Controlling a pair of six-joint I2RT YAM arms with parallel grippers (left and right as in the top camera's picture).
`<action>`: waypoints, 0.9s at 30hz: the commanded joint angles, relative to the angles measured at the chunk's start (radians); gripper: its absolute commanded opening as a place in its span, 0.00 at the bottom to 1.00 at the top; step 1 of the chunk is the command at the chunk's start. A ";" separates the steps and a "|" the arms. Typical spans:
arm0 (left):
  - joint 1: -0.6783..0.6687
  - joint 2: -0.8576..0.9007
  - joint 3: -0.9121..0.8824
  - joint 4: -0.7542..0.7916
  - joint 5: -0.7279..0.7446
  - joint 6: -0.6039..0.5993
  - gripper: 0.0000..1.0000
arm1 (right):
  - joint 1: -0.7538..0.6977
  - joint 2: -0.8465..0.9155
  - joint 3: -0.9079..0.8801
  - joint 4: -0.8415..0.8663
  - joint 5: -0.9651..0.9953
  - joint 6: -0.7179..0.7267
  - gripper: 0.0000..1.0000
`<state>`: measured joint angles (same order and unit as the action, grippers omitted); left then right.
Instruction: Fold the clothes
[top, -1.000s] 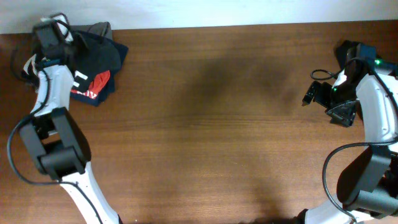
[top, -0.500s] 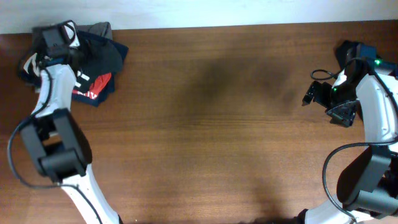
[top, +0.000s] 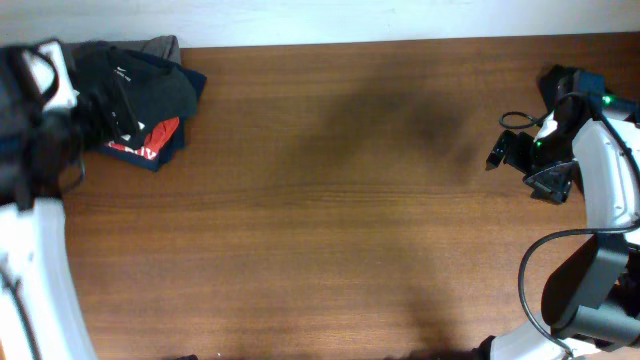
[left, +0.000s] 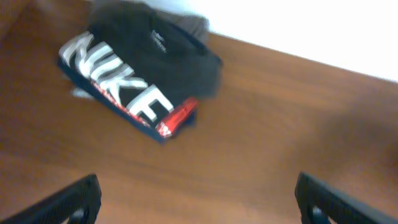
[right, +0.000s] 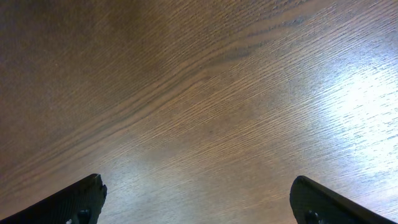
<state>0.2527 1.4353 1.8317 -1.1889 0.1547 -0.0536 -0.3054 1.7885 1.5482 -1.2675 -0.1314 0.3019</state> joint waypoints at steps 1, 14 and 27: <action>-0.004 -0.085 -0.026 -0.071 0.257 0.145 0.99 | -0.003 -0.017 0.013 0.000 0.010 -0.006 0.99; -0.004 -0.694 -0.322 -0.219 0.382 0.227 0.99 | -0.003 -0.017 0.013 0.000 0.009 -0.006 0.99; -0.004 -1.032 -0.346 -0.499 0.275 0.227 0.99 | -0.003 -0.017 0.013 0.000 0.009 -0.006 0.99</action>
<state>0.2497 0.4313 1.4960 -1.6825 0.4870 0.1612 -0.3054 1.7885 1.5482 -1.2675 -0.1314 0.3023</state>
